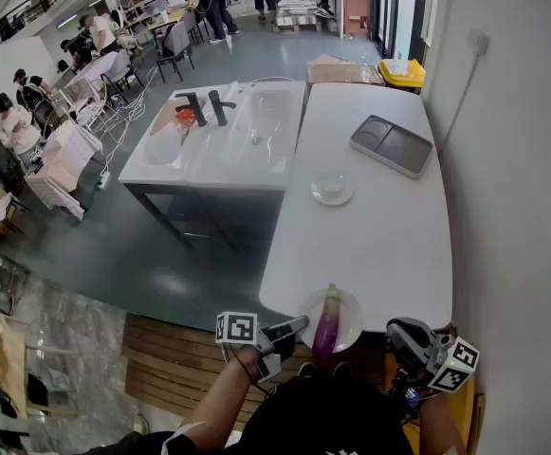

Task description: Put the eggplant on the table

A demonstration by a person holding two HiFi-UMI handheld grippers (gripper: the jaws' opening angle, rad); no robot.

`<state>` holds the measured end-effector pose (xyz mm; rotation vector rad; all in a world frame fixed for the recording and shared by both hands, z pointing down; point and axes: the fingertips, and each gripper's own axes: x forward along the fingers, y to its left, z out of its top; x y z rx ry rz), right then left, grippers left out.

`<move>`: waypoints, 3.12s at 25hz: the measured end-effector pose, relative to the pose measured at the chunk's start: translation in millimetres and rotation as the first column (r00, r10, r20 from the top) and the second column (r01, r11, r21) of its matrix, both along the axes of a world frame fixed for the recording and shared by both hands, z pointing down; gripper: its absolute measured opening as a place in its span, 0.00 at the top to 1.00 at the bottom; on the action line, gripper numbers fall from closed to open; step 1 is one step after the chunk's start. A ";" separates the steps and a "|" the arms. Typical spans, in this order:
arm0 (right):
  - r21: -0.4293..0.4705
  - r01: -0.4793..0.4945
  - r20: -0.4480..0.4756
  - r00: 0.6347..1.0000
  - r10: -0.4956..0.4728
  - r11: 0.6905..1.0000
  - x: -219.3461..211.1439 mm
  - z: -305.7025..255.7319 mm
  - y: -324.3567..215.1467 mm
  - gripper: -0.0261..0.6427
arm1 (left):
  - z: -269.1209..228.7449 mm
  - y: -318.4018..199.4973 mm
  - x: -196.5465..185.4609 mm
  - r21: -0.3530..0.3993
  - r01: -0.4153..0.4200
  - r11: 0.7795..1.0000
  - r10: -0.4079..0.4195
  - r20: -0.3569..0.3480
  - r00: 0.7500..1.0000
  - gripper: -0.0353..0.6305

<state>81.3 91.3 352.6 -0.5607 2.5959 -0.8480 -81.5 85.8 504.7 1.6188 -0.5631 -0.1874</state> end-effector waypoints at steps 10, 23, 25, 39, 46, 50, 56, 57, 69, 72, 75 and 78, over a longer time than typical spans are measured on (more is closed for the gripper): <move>-0.005 -0.069 -0.043 0.997 0.069 0.998 -7.5 21.8 -4.5 0.96 | 15.5 11.4 -19.1 -0.026 0.000 1.000 0.001 0.008 1.000 0.93; -0.030 -0.128 -0.172 0.978 0.121 0.991 27.2 41.0 -2.8 0.95 | -4.6 16.2 7.1 -0.023 0.038 0.999 -0.039 -0.052 0.998 0.93; -0.053 -0.147 -0.182 0.974 0.136 0.988 28.6 45.7 -1.2 0.92 | -10.2 13.6 6.8 -0.013 0.028 1.000 -0.029 -0.053 0.998 0.93; -0.286 -0.159 -0.231 0.969 0.094 0.945 -30.7 91.5 -2.3 0.80 | -34.7 -7.9 -14.0 0.020 -0.078 0.997 0.079 -0.040 0.996 0.93; -0.378 -0.121 -0.198 0.979 0.047 0.918 -46.5 102.2 -19.1 0.80 | -38.0 -21.0 -12.8 0.023 -0.079 0.997 0.080 -0.038 0.996 0.93; -0.415 -0.072 -0.171 0.985 0.000 0.907 -45.5 105.6 -26.8 0.80 | -39.6 -27.8 -6.5 0.030 -0.066 0.997 0.067 -0.036 0.997 0.93; -0.506 0.023 -0.099 0.991 -0.084 0.862 -37.1 116.1 -50.4 0.80 | -40.5 -54.5 19.0 0.077 -0.048 0.996 0.052 -0.057 0.997 0.93; -0.514 0.033 -0.096 0.991 -0.095 0.857 -34.7 117.2 -55.8 0.81 | -36.5 -58.2 21.5 0.065 -0.043 0.997 0.046 -0.037 0.998 0.93; -0.574 0.101 -0.069 0.983 -0.171 0.812 1.7 126.0 -133.8 0.90 | -25.0 -127.2 57.4 0.007 0.011 1.000 -0.012 0.034 0.999 0.92; -0.598 0.104 -0.076 0.980 -0.185 0.795 16.9 135.2 -149.6 0.90 | -20.2 -141.4 73.8 -0.024 0.034 0.999 -0.034 0.010 0.999 0.93; -0.606 0.113 -0.070 0.978 -0.195 0.787 25.6 137.3 -160.8 0.91 | -13.4 -151.2 82.4 -0.002 0.028 1.000 -0.028 0.034 0.999 0.93; -0.619 0.115 -0.081 0.975 -0.209 0.777 25.7 158.1 -191.7 0.91 | 7.8 -178.6 79.7 -0.015 0.044 0.999 -0.043 0.066 0.997 0.93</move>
